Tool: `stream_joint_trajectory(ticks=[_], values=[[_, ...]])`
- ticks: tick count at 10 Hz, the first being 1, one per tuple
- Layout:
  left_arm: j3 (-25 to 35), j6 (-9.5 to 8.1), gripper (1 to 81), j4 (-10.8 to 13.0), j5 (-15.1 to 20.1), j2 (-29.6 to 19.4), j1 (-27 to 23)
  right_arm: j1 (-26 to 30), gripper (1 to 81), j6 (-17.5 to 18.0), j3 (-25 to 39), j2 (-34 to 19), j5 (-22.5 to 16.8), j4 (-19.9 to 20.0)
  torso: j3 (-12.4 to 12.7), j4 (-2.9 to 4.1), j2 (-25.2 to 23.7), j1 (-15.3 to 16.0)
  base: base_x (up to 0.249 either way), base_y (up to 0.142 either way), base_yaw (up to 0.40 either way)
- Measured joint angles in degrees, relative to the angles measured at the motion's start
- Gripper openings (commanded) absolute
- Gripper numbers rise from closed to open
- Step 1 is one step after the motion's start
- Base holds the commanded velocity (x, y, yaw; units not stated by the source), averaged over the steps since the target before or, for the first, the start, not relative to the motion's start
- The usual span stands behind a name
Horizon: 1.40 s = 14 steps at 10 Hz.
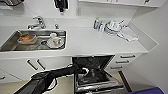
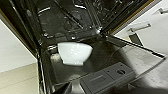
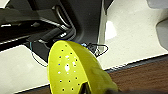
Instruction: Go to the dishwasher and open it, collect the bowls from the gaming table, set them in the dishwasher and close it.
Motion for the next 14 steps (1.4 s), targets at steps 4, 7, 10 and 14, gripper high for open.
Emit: stream_joint_trajectory(ticks=[4,7,10,14], values=[[5.3,3.28,81.1,0.2,0.9,-0.1,4.4,0.4,1.0,0.2,0.0,0.3,0.0,0.0,0.0,0.00,0.0,0.0,0.000,0.000,0.000],[15.7,4.52,81.1,0.2,1.2,-7.6,8.5,0.5,1.0,0.3,1.5,-0.8,0.0,0.0,0.0,0.00,0.0,0.0,0.000,0.000,0.000],[28.0,4.72,81.1,0.2,1.8,-20.0,13.8,1.4,1.0,0.3,9.8,-6.3,0.0,0.0,0.0,0.00,0.0,0.0,0.000,0.000,0.000],[40.2,4.89,81.1,0.5,1.7,-32.6,19.9,3.6,1.0,0.5,26.5,-19.4,0.1,0.1,0.0,0.00,0.0,0.0,0.000,0.000,0.000]])
